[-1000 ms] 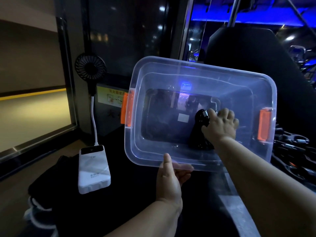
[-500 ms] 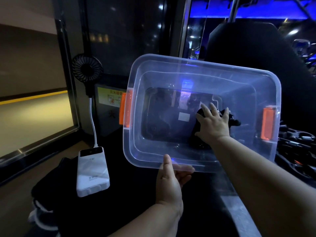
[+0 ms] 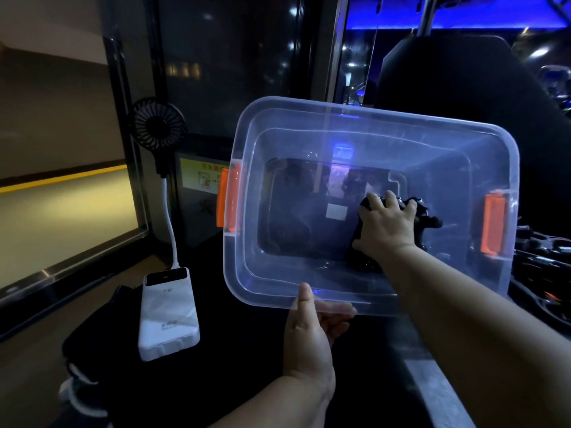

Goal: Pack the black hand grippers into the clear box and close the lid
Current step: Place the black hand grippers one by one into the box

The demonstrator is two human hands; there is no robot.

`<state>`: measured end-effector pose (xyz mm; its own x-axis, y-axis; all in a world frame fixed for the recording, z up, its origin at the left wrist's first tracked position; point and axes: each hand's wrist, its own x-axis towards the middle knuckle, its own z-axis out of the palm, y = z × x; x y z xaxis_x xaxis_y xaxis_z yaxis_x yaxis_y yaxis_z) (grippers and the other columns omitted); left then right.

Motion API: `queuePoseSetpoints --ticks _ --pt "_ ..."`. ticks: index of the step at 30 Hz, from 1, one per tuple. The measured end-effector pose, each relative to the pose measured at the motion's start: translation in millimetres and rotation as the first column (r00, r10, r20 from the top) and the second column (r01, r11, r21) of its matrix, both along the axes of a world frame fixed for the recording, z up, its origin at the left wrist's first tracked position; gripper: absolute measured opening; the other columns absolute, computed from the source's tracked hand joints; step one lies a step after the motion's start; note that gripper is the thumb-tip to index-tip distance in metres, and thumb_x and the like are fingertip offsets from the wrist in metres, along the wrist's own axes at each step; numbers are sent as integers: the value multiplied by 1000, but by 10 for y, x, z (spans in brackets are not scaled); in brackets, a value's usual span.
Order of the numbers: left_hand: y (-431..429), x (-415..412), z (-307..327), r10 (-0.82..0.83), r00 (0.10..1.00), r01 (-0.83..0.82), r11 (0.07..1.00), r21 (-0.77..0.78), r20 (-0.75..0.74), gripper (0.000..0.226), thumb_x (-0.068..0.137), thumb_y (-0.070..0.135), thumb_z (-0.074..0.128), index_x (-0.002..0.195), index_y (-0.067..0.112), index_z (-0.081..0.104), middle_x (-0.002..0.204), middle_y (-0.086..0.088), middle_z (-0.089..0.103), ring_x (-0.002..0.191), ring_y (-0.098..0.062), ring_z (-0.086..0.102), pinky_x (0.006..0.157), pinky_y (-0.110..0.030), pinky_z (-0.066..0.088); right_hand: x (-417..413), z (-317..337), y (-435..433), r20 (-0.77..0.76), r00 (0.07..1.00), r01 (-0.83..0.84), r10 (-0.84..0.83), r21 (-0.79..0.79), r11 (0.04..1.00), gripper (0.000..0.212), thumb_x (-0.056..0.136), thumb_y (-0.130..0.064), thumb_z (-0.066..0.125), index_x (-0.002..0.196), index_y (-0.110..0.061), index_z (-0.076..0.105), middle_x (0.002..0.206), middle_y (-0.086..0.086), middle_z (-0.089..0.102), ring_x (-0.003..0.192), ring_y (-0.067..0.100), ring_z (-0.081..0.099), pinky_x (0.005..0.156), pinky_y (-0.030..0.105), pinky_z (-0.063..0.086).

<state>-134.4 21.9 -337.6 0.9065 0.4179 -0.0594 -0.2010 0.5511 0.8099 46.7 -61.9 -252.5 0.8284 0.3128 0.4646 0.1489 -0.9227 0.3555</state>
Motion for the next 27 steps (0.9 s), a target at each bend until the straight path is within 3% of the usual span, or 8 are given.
queuePoseSetpoints --ticks 7,11,15,19,21,24,27 --pt "17 12 6 0 1000 0 1000 -17 5 47 97 49 32 79 11 54 75 -19 71 71 -24 70 60 -26 51 6 20 24 -24 1000 7 -6 8 1000 69 75 -54 64 137 -29 45 150 -2 24 144 29 9 105 68 15" --pt "18 7 20 -25 1000 25 999 -26 7 48 97 49 32 82 10 55 77 -19 72 71 -22 70 60 -25 52 -110 87 -80 31 998 -63 59 135 989 71 82 -62 48 144 -32 29 158 -2 13 146 24 3 108 61 14" --pt "21 -18 40 -14 1000 14 1000 -23 15 46 98 46 34 78 11 55 75 -17 72 70 -20 70 60 -25 52 -372 202 -323 189 975 -170 120 276 946 55 84 -55 50 131 -26 50 151 3 32 142 25 20 105 49 26" --pt "22 -42 65 4 1000 -3 1000 -16 22 45 98 44 35 75 12 55 75 -16 72 72 -20 71 58 -24 53 -706 176 -825 477 874 -346 91 480 806 45 83 -44 53 118 -16 61 131 12 53 125 35 42 99 45 34" --pt "24 -52 79 14 999 -13 1000 -21 29 47 98 45 36 70 13 57 75 -16 72 72 -20 70 60 -25 53 -851 80 -1090 523 852 -364 -16 615 700 45 82 -39 53 118 -12 60 127 14 55 122 37 44 101 42 30" --pt "22 -67 93 9 999 -8 1000 -27 39 58 97 46 38 55 18 66 75 -15 72 73 -19 70 64 -27 51 -981 -185 -1476 387 905 -280 -178 856 434 47 81 -37 47 116 -8 61 119 19 59 116 37 48 97 42 32" --pt "31 -82 109 9 999 -7 999 -52 41 60 97 44 42 48 20 66 74 -13 73 71 -17 71 66 -28 50 -1033 -507 -1771 219 951 -144 -220 940 310 49 86 -37 39 113 -4 61 113 24 62 108 41 52 89 43 39"
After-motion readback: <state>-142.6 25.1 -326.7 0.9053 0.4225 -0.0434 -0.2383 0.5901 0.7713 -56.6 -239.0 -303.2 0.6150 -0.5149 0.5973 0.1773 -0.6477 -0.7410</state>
